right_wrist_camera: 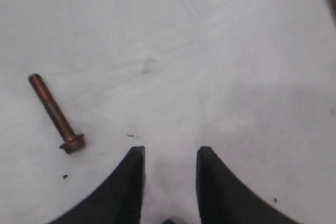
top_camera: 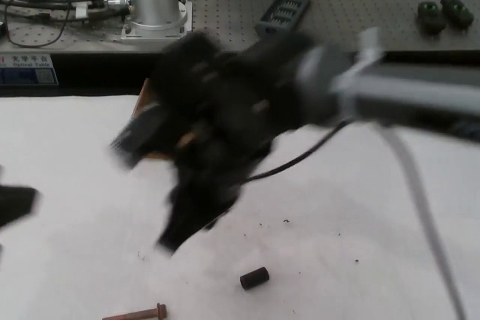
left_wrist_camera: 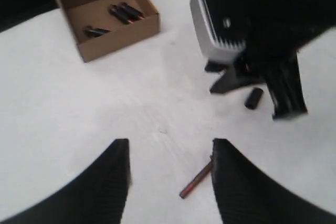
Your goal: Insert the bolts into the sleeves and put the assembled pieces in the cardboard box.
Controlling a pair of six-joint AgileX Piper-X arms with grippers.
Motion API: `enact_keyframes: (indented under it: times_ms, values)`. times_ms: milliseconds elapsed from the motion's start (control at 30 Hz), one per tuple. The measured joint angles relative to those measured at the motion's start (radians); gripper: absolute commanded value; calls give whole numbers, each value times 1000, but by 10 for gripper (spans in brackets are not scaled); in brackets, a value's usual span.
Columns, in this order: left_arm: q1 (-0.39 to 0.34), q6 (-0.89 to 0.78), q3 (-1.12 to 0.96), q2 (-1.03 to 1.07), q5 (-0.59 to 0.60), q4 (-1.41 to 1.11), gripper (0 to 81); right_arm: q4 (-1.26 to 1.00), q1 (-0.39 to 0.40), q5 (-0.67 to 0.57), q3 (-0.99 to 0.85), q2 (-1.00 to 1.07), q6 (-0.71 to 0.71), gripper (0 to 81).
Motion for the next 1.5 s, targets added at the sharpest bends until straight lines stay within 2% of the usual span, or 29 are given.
enact_keyframes:
  times_ms: [33, 100, 200, 333, 533, 767, 967, 1233, 1500]
  values:
    - [-19, 30, 0, 36, 12, -4, 406, 0, -29, 0, 22, -25, 20, 251]
    - [-76, 95, 0, 153, 16, -14, 404, -11, -147, -69, 149, -128, 140, 251]
    - [-170, 241, -2, 309, -22, -21, 402, -58, -218, -115, 264, -241, 299, 251]
    - [-254, 404, -4, 423, -89, -24, 402, -149, -238, -144, 397, -420, 433, 251]
    - [-343, 487, -4, 536, -177, -25, 402, -253, -238, -154, 529, -565, 458, 251]
    - [-374, 528, -4, 610, -237, -40, 402, -264, -238, -163, 612, -570, 465, 251]
    - [-376, 554, -4, 718, -253, -97, 402, -264, -238, -243, 675, -570, 472, 250]
    - [-376, 602, -4, 815, -256, -136, 402, -264, -238, -330, 687, -594, 472, 250]
    - [-376, 605, -4, 874, -257, -183, 401, -264, -239, -332, 687, -669, 472, 250]
